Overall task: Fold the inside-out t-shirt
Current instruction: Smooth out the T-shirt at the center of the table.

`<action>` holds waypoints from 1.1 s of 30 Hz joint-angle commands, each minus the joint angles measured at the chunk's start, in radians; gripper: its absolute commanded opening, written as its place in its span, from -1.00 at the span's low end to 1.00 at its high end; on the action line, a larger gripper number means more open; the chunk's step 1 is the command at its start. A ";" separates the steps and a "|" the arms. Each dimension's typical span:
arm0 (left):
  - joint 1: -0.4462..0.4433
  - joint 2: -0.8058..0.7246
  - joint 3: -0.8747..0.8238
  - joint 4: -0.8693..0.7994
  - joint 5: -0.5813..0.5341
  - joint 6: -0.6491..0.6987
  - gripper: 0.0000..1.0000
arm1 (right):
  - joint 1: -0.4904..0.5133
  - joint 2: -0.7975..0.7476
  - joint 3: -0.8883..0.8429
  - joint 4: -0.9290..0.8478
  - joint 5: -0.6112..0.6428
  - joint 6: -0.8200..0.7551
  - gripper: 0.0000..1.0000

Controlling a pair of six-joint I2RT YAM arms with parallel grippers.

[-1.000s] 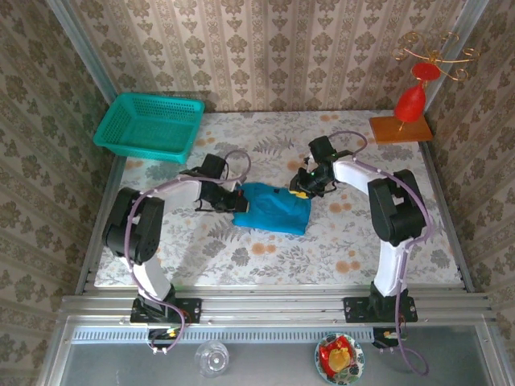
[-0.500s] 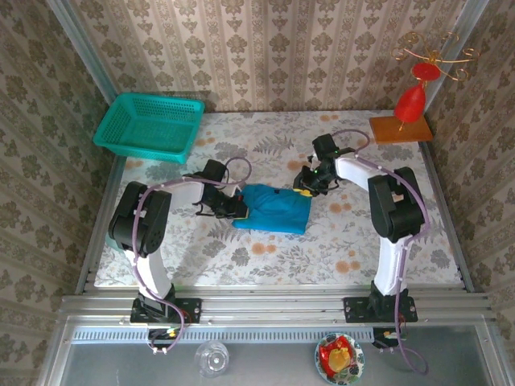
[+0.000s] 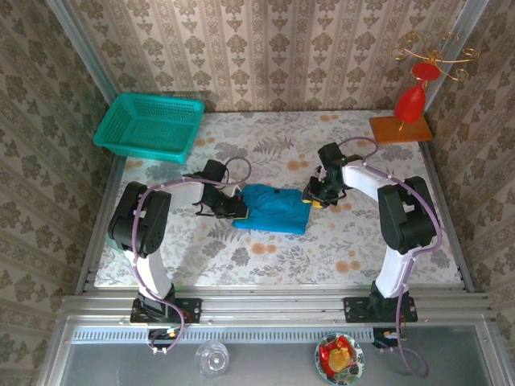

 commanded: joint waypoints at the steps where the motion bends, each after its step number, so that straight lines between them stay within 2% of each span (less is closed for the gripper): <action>1: 0.006 0.008 -0.001 -0.055 -0.028 0.024 -0.87 | -0.001 0.006 0.018 0.041 -0.040 0.029 -0.56; 5: 0.013 0.000 -0.002 -0.055 -0.029 0.021 -0.87 | -0.001 0.003 0.043 0.070 -0.099 0.043 -0.97; 6: 0.015 -0.002 -0.003 -0.055 -0.029 0.020 -0.87 | -0.001 -0.007 0.042 0.085 -0.110 0.049 -1.00; 10: 0.016 -0.002 -0.003 -0.058 -0.029 0.021 -0.87 | -0.002 -0.035 0.033 0.116 -0.131 0.069 -1.00; 14: 0.017 0.006 0.001 -0.058 -0.028 0.020 -0.88 | -0.004 0.014 0.032 0.122 -0.133 0.064 -1.00; 22: 0.020 0.006 -0.004 -0.067 -0.031 0.024 -0.88 | -0.012 0.126 0.055 0.074 -0.028 0.040 -1.00; 27: 0.021 -0.003 -0.013 -0.066 -0.037 0.024 -0.88 | -0.012 0.057 0.062 0.057 -0.026 0.035 -0.85; 33: 0.021 -0.005 -0.013 -0.064 -0.037 0.023 -0.88 | -0.011 -0.034 0.054 -0.028 0.013 0.010 -0.47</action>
